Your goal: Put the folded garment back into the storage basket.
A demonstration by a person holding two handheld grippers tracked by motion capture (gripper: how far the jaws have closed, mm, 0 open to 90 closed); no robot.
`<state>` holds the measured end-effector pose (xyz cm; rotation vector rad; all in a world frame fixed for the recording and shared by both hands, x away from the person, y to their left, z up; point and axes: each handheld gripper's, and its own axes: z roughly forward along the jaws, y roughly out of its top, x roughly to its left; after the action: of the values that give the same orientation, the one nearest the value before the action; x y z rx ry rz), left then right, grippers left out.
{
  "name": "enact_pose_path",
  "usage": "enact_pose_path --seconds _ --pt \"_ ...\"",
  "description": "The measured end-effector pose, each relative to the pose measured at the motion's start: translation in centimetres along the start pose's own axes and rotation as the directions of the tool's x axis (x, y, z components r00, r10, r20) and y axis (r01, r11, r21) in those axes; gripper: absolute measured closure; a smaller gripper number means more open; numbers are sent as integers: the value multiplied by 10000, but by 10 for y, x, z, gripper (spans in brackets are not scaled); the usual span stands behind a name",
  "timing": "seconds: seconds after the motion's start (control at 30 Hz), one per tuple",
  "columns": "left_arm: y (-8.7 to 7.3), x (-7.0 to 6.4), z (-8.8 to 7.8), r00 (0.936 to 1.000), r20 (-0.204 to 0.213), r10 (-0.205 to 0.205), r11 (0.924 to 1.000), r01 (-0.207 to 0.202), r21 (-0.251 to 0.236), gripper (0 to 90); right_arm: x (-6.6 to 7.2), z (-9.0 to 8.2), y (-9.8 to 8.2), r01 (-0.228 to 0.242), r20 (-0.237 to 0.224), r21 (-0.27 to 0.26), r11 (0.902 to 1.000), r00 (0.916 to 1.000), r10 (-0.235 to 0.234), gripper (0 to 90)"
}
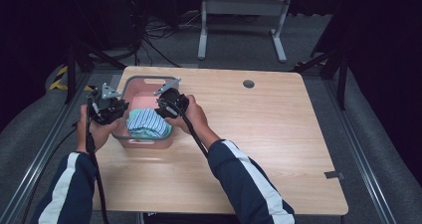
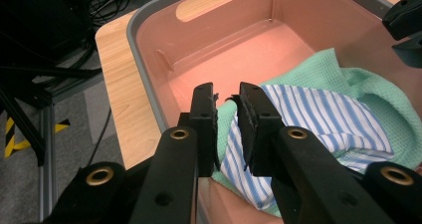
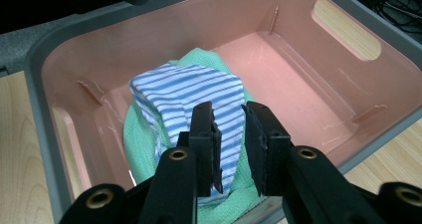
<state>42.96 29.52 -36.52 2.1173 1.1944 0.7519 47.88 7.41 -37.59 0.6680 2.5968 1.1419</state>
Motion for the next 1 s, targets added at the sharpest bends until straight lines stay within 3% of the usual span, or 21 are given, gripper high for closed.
enact_pose_path --seconds 0.2,0.4,0.47,0.57,0.73,1.0 --pt "2 -5 -6 9997 128 231 9996 -229 -166 781 2 -2 -1 33 52 3 10000 10000 -33 740" --pt "1 -10 -15 9993 268 255 9983 -240 -526 776 3 -7 -6 313 176 39 9995 9994 -314 721" --pt "0 -12 -19 9994 336 98 9964 -69 -840 767 4 -11 -7 448 301 51 9990 9985 -450 709" --pt "-2 -16 -24 9990 423 146 9960 -108 -890 749 6 -17 -9 614 310 49 9981 9976 -615 681" --pt "-6 -30 -29 9981 562 241 9941 -180 -1069 699 8 -29 -15 933 474 36 9956 9945 -934 646" --pt "-9 -52 -33 9940 826 718 9907 -615 -1211 617 6 -49 -27 1167 827 196 9930 9896 -1179 579"
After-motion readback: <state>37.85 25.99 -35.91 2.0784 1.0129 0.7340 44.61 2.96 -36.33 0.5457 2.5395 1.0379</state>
